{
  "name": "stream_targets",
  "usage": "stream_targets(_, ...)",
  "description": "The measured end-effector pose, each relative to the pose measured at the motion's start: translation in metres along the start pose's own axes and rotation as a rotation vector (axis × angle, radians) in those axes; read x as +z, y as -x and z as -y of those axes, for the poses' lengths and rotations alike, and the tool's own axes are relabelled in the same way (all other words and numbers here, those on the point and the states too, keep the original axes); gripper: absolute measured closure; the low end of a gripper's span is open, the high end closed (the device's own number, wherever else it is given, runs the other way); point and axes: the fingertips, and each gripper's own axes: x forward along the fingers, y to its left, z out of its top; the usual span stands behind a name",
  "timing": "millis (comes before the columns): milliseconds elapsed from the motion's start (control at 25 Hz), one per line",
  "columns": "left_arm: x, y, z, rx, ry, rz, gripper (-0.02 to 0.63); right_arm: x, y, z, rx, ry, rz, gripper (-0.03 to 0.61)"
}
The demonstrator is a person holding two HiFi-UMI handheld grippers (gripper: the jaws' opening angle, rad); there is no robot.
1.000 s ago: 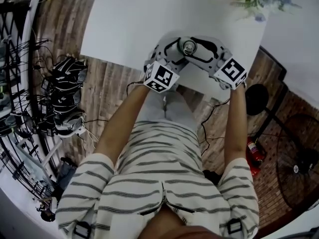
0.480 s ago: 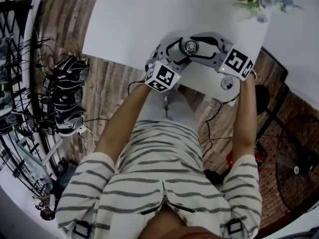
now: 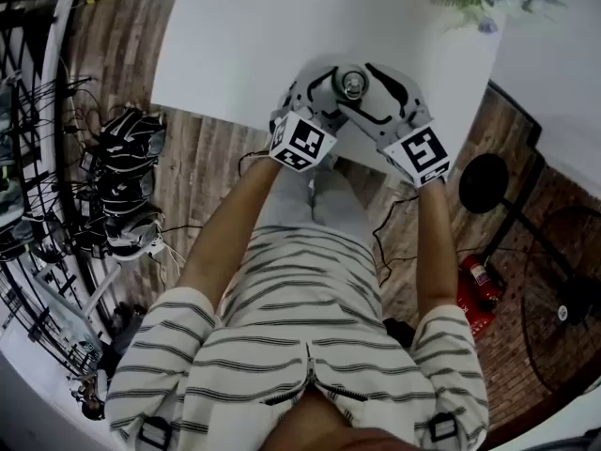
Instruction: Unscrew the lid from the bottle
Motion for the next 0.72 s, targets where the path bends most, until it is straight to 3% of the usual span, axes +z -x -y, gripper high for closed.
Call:
stream_targets(120, 0.000, 0.001, -0.001, 0.003, 0.003, 0.000, 0.298, -0.002, 0.003, 0.004, -0.149, -0.106, 0.027, 0.281)
stream_targets(320, 0.000, 0.002, 0.000, 0.006, 0.006, -0.001, 0.298, -0.007, 0.003, 0.003, -0.276, -0.174, 0.039, 0.285)
stream_targets(520, 0.000, 0.001, 0.000, 0.008, 0.004, 0.004, 0.298, -0.013, 0.000, 0.005, -0.360, -0.192, 0.028, 0.345)
stream_targets(720, -0.001, 0.002, 0.000, 0.007, 0.010, 0.002, 0.298, -0.013, 0.000, 0.005, -0.362, -0.159, 0.017, 0.341)
